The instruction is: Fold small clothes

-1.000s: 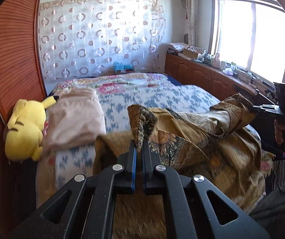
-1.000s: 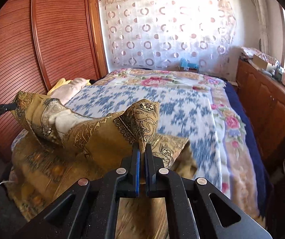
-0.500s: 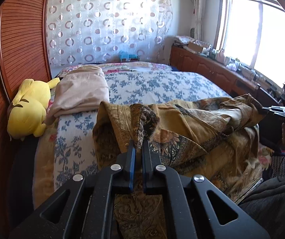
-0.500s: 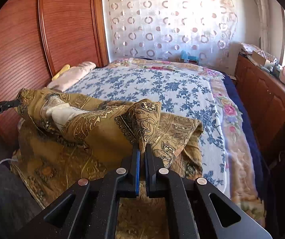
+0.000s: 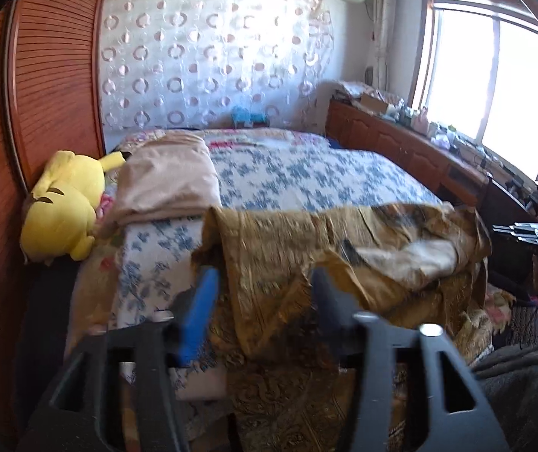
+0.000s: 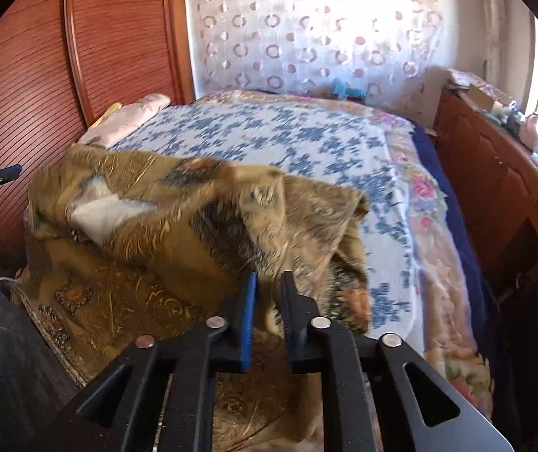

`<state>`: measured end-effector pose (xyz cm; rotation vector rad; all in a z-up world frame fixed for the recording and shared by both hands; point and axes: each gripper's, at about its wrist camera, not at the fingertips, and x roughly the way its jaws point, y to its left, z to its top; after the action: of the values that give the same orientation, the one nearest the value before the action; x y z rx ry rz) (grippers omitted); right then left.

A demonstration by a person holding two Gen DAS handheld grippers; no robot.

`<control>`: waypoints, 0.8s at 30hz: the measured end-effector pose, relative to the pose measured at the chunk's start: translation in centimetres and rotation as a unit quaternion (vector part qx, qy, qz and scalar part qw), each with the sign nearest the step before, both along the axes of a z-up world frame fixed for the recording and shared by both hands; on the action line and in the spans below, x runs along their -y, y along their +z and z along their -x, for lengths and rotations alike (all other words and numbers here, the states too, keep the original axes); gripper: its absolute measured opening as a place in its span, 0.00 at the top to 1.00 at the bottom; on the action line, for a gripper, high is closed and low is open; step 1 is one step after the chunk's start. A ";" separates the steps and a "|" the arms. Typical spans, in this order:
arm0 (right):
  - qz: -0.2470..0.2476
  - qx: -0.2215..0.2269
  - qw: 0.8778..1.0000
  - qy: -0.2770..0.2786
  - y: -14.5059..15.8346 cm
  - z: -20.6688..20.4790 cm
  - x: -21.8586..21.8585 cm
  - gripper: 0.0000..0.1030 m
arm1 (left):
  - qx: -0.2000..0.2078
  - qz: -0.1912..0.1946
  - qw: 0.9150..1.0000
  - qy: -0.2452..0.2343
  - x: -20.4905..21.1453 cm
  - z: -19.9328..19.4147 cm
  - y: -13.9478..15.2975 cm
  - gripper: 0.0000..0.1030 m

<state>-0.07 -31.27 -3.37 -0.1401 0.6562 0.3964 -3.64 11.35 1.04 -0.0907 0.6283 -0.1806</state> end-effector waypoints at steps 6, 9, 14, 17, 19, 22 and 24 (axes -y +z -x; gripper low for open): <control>-0.012 0.032 0.999 -0.030 1.9 0.2 1.3 0.66 | 0.002 0.011 1.000 -0.001 -0.1 -2.4 0.2 0.24; -0.012 0.030 0.999 -0.042 1.8 -1.2 1.4 0.58 | -0.007 -0.006 1.000 0.000 0.7 -4.7 -0.3 0.24; -0.034 0.005 0.998 -0.059 0.3 -5.7 1.2 0.58 | -0.027 -0.043 0.999 0.004 1.4 -9.6 -2.2 0.24; -0.041 -0.022 0.996 -0.081 -1.2 -9.2 1.2 0.58 | -0.045 -0.051 0.998 0.008 1.1 -12.1 -3.6 0.24; -0.060 -0.044 0.993 -0.091 -2.0 -11.3 1.4 0.58 | -0.061 -0.045 0.997 0.012 0.5 -13.4 -4.4 0.24; -0.084 -0.067 0.988 -0.107 -3.0 -13.3 1.8 0.58 | -0.080 -0.033 0.996 0.011 0.1 -14.8 -5.3 0.24; -0.100 -0.077 0.986 -0.110 -3.4 -14.2 2.0 0.58 | -0.084 -0.035 0.996 0.008 0.1 -15.5 -5.8 0.24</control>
<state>14.15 -33.30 -6.76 0.1555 0.7721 0.2601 11.88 11.24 -4.74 -0.0424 0.8014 -0.1366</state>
